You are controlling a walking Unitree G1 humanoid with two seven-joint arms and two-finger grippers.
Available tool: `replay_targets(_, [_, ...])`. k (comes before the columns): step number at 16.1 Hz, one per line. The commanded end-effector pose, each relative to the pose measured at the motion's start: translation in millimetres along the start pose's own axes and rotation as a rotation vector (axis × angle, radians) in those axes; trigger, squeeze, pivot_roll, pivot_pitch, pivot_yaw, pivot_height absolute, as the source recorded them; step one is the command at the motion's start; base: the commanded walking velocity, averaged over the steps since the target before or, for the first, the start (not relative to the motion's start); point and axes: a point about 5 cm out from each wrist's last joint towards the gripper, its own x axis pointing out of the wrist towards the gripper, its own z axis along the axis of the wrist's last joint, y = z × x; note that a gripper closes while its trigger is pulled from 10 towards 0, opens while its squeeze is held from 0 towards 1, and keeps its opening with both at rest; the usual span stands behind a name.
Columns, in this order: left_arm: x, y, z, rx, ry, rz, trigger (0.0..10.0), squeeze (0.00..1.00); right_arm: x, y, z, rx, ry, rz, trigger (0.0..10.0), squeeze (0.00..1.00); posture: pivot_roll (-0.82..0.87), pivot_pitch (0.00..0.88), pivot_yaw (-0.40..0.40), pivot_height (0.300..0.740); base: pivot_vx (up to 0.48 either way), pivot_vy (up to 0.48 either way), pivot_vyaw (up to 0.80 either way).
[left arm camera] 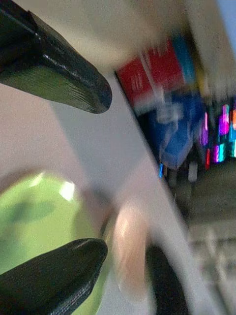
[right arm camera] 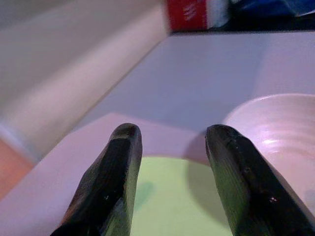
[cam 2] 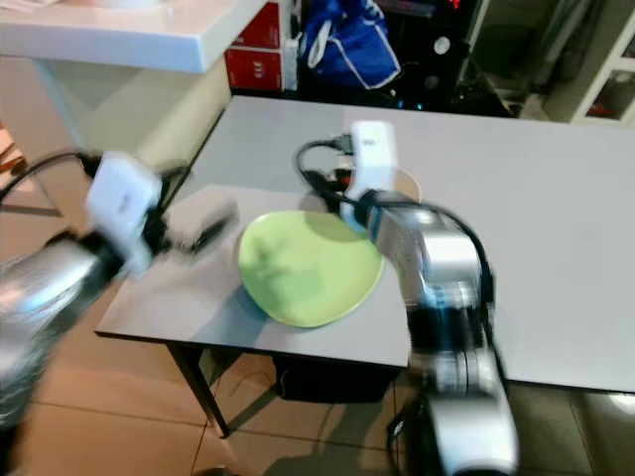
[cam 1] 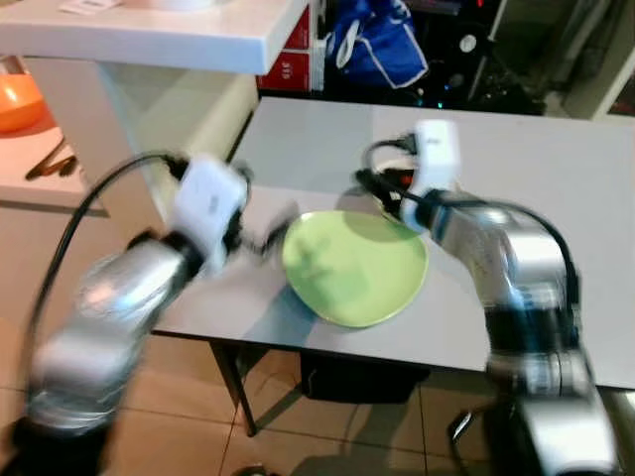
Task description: Setting the table
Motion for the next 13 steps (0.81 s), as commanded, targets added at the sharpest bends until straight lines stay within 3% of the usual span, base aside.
replay_targets(1, [4.4, 2.7, -5.4, 0.018, 0.025, 0.078, 10.0, 0.0, -6.7, -9.4, 4.7, 0.004, -0.06, -0.093, 10.0, 0.0, 0.07, 0.0, 0.0, 0.74, 0.0, 0.0, 0.0])
replay_targets(2, [12.4, 4.9, -11.0, 0.006, 0.046, 0.179, 10.0, 0.0, -13.9, -13.4, -6.1, 0.094, -0.148, -0.169, 10.0, 0.0, 0.03, 0.0, 0.015, 0.74, 0.0, 0.0, 0.0])
replay_targets(3, [17.3, 3.4, -16.9, 0.018, 0.061, 0.228, 10.0, 0.0, -24.6, -19.6, -20.6, 0.094, -0.176, -0.257, 10.0, 0.0, 0.03, 0.0, 0.029, 0.74, 0.0, 0.0, 0.0])
replay_targets(5, [18.6, -5.2, -24.2, -0.014, 0.07, 0.217, 10.0, 0.0, -42.3, -21.5, -22.8, 0.077, -0.215, -0.339, 10.0, 0.0, -0.01, 0.0, 0.059, 0.74, 0.0, 0.0, 0.0])
replay_targets(7, [21.0, -6.7, -25.9, -0.021, 0.069, 0.225, 10.0, 0.0, -53.2, -16.6, -15.1, 0.025, -0.252, -0.337, 10.0, 0.0, -0.03, 0.0, 0.061, 0.74, 0.0, 0.131, 0.0])
replay_targets(8, [21.7, 0.2, -25.9, -0.027, 0.067, 0.271, 10.0, 0.0, -57.7, -16.6, -14.7, -0.019, -0.273, -0.346, 10.0, 0.0, 0.0, 0.0, 0.042, 0.74, 0.0, 0.42, -0.49])
replay_targets(13, [16.0, 11.0, -21.2, 0.015, 0.048, 0.302, 10.0, 0.0, -60.7, -11.3, -29.9, -0.023, -0.248, -0.346, 10.0, 0.0, 0.03, 0.0, 0.03, 0.74, 0.0, 0.449, -0.56])
